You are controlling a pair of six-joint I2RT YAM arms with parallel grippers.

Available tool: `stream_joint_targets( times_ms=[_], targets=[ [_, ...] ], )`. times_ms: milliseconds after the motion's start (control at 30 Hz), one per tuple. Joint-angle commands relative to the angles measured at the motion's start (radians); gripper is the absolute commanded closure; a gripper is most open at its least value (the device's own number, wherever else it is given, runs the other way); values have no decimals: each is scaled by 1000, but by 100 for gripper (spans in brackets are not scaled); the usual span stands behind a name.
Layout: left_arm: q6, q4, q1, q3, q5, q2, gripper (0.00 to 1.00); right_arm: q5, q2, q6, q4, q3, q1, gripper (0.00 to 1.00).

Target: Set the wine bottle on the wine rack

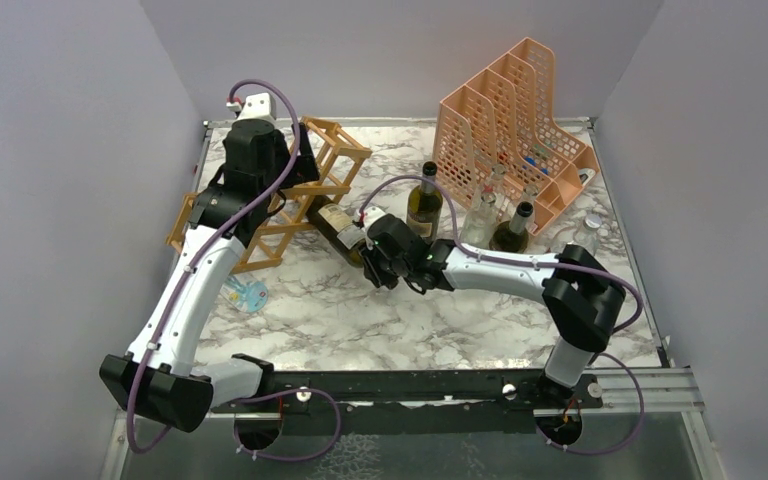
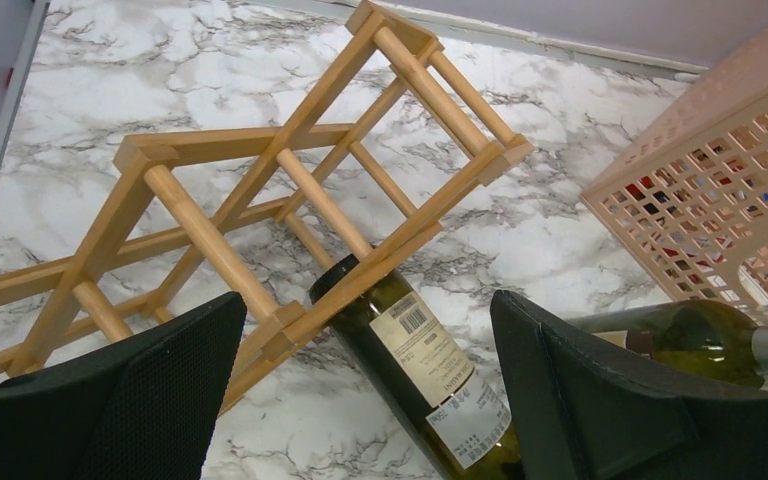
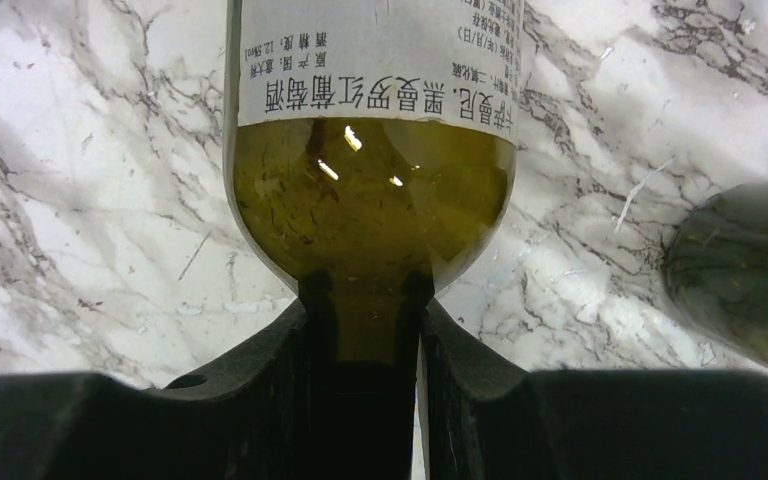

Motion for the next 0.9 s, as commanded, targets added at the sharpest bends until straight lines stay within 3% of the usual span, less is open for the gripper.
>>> stream_joint_targets(
  times_ms=[0, 467, 867],
  targets=[
    [4, -14, 47, 31, 59, -8, 1, 33, 15, -65, 160, 87, 9, 99],
    [50, -30, 80, 33, 58, -16, 1, 86, 109, -195, 163, 216, 9, 99],
    [53, -59, 83, 19, 32, -23, 1, 148, 220, -195, 184, 326, 8, 99]
  ],
)
